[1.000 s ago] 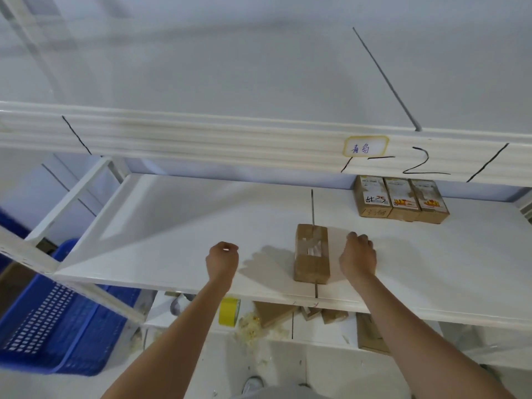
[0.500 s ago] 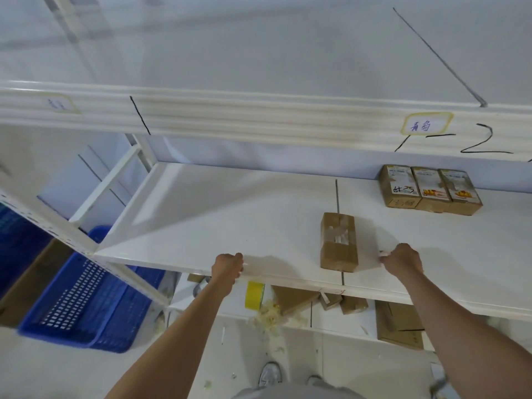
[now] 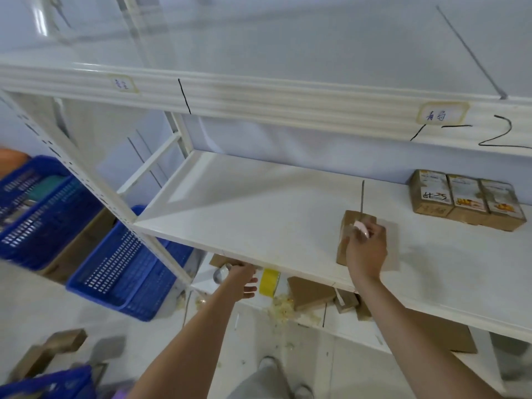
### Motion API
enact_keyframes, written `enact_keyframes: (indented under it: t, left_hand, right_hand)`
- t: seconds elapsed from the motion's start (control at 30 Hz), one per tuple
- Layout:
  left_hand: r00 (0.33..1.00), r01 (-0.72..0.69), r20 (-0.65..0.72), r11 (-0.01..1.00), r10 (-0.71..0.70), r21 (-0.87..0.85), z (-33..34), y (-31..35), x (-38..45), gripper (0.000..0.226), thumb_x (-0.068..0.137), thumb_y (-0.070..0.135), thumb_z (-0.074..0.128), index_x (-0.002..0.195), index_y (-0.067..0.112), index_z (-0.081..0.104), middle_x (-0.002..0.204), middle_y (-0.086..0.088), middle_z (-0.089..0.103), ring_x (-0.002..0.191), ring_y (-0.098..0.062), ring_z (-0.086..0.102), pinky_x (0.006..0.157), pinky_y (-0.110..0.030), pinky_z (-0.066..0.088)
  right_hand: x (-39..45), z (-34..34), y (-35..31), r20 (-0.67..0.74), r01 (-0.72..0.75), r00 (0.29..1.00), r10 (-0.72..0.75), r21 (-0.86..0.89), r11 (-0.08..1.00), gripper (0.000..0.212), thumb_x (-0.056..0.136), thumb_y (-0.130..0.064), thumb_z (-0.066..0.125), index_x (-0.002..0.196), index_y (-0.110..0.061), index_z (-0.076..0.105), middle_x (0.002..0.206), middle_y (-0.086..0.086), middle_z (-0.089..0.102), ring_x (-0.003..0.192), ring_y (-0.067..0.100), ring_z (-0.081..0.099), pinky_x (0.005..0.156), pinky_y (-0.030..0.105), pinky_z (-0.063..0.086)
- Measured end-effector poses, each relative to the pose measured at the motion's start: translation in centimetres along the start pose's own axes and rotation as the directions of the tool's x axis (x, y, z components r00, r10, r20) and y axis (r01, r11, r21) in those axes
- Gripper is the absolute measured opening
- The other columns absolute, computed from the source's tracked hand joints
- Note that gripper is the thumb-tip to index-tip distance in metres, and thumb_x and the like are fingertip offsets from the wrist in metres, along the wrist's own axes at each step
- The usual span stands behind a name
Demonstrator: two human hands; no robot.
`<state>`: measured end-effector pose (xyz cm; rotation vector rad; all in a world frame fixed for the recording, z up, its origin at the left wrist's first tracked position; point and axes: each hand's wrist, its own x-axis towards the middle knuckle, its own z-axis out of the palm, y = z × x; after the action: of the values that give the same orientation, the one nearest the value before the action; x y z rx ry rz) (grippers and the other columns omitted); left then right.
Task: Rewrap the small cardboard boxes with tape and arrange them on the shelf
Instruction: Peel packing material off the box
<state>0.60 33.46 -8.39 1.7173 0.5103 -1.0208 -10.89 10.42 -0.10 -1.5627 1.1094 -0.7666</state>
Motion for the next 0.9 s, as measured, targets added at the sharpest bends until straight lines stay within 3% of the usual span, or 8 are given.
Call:
enact_keyframes:
  t: [0.07,0.17,0.3,0.4,0.5,0.63,0.8,0.9]
  left_hand:
    - [1.000,-0.008,-0.016,1.000,0.008,-0.021,0.1,-0.4,0.0,0.016,0.103,0.026,0.052,0.098,0.012,0.058,0.100,-0.008,0.065,0.089,-0.029,0.063,0.079,-0.039,0.055]
    - [1.000,0.028,-0.004,0.999,-0.028,-0.023,0.3,-0.9,0.3,0.016,0.106,0.025,0.046,0.099,0.013,0.053,0.116,-0.008,0.063,0.097,-0.029,0.060,0.079,-0.037,0.053]
    - [1.000,0.010,0.012,0.998,-0.010,0.057,0.7,-1.0,1.1,0.015,0.105,0.021,0.046,0.099,0.010,0.053,0.119,-0.007,0.058,0.109,-0.030,0.056,0.099,-0.042,0.048]
    - [0.998,0.011,0.061,0.991,-0.019,0.133,0.5,-1.1,2.5,0.028,0.103,0.022,0.050,0.127,0.007,0.052,0.133,-0.009,0.055,0.119,-0.030,0.055,0.094,-0.041,0.048]
    - [0.986,-0.022,0.168,0.976,-0.015,0.218,-0.2,-1.3,3.8,0.054,0.100,0.021,0.059,0.150,0.019,0.039,0.139,-0.012,0.049,0.123,-0.030,0.051,0.092,-0.041,0.048]
    - [0.977,-0.032,0.212,0.954,-0.033,0.297,-0.6,-1.0,5.2,0.063,0.098,0.021,0.061,0.154,0.023,0.031,0.145,-0.012,0.045,0.131,-0.030,0.047,0.100,-0.044,0.048]
    - [0.963,-0.040,0.262,0.916,-0.071,0.399,-0.4,-0.7,6.5,0.073,0.095,0.025,0.064,0.157,0.028,0.025,0.146,-0.010,0.044,0.127,-0.028,0.047,0.103,-0.046,0.047]
    - [0.957,-0.068,0.283,0.890,-0.070,0.450,0.1,-0.9,6.8,0.077,0.093,0.027,0.065,0.155,0.037,0.020,0.137,-0.008,0.046,0.118,-0.028,0.050,0.098,-0.047,0.047]
  right_hand:
    - [-1.5,0.9,1.0,0.147,-0.076,0.987,0.066,0.064,0.995,0.012,0.099,-0.010,0.057,0.110,-0.016,0.057,0.091,0.000,0.070,0.064,0.014,0.069,0.067,0.031,0.057]
    - [-3.3,2.0,2.9,0.325,-0.160,0.936,0.135,0.051,0.986,0.015,0.101,-0.012,0.054,0.112,-0.017,0.063,0.097,0.002,0.073,0.071,0.021,0.073,0.081,0.044,0.062]
    - [-5.5,3.3,3.5,0.410,-0.202,0.894,0.181,0.008,0.979,0.019,0.101,-0.011,0.055,0.117,-0.009,0.064,0.096,0.006,0.073,0.069,0.020,0.072,0.077,0.037,0.063]
    - [-6.4,4.6,3.6,0.423,-0.222,0.882,0.206,-0.012,0.975,0.019,0.099,-0.008,0.057,0.116,-0.006,0.066,0.094,0.010,0.072,0.068,0.020,0.070,0.076,0.041,0.063]
    - [-7.0,5.9,3.7,0.417,-0.235,0.879,0.229,-0.039,0.971,0.017,0.098,-0.007,0.058,0.112,-0.007,0.067,0.092,0.011,0.073,0.068,0.022,0.070,0.077,0.044,0.063]
    - [-7.2,7.1,3.8,0.419,-0.256,0.869,0.261,-0.070,0.964,0.017,0.098,-0.009,0.057,0.111,-0.006,0.068,0.092,0.012,0.073,0.068,0.022,0.070,0.076,0.045,0.063]
    - [-7.3,7.7,3.5,0.402,-0.292,0.868,0.291,-0.060,0.954,0.016,0.098,-0.010,0.058,0.109,-0.005,0.068,0.094,0.014,0.073,0.069,0.023,0.070,0.074,0.042,0.064]
    - [-7.4,7.6,3.2,0.383,-0.313,0.871,0.308,-0.050,0.948,0.016,0.098,-0.010,0.057,0.110,-0.005,0.067,0.094,0.015,0.074,0.069,0.024,0.070,0.071,0.040,0.064]
